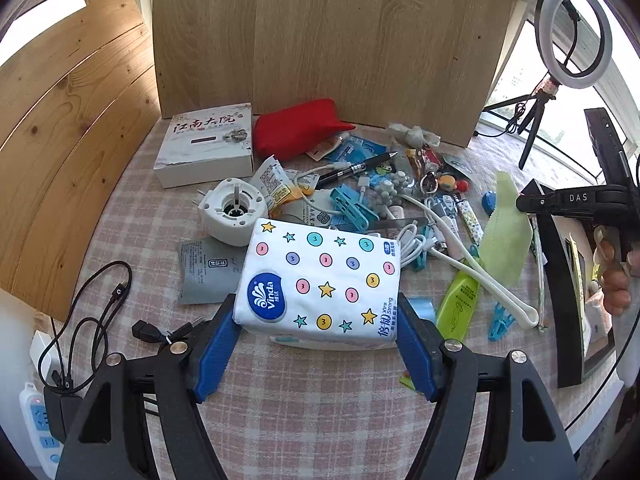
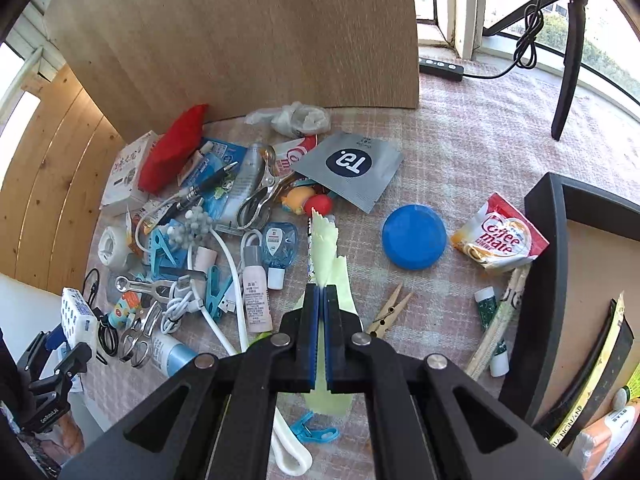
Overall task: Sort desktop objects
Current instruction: 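Grasp the green cloth with the right gripper while the left holds the tissue pack, then place the green cloth and star-print tissue pack into the tray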
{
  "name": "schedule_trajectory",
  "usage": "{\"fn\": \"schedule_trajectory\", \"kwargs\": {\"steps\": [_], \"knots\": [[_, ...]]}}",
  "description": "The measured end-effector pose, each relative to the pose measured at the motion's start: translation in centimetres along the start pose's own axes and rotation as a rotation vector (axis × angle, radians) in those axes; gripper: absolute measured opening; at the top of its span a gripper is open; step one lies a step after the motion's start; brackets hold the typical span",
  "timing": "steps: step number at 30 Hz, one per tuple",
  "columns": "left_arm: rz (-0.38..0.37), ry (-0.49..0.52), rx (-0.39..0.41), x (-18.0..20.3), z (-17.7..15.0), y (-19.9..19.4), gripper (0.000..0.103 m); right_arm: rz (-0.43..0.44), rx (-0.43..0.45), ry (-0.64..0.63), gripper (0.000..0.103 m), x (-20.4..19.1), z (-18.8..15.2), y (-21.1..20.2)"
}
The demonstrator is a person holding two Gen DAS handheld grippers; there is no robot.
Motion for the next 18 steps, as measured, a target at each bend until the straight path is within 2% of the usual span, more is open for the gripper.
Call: {"fn": "schedule_trajectory", "kwargs": {"steps": [4,8,13,18], "knots": [[-0.032,0.076,0.016,3.9,0.8,-0.5,0.071,-0.008,0.067,0.011,0.002,0.9,-0.1,-3.4],[-0.090,0.169,0.019,9.2,1.7,-0.8,0.071,-0.012,0.135,0.052,0.002,3.4,-1.0,-7.0],[-0.156,0.310,0.018,17.4,2.3,-0.8,0.071,-0.047,0.199,0.143,0.002,8.5,-2.8,-10.7],[-0.207,0.459,0.007,26.0,1.5,-0.3,0.071,-0.092,0.232,0.260,0.002,14.4,-5.6,-13.2]]}}
Point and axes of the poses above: each gripper's, at about its wrist camera, not at the fingertips, and y roughly the way its jaws point, x to its right, z to its top, the point moved 2 cm from there along y, roughly the way its jaws point, and after that the axes turned 13 degrees about -x, right-handed, at the moved point
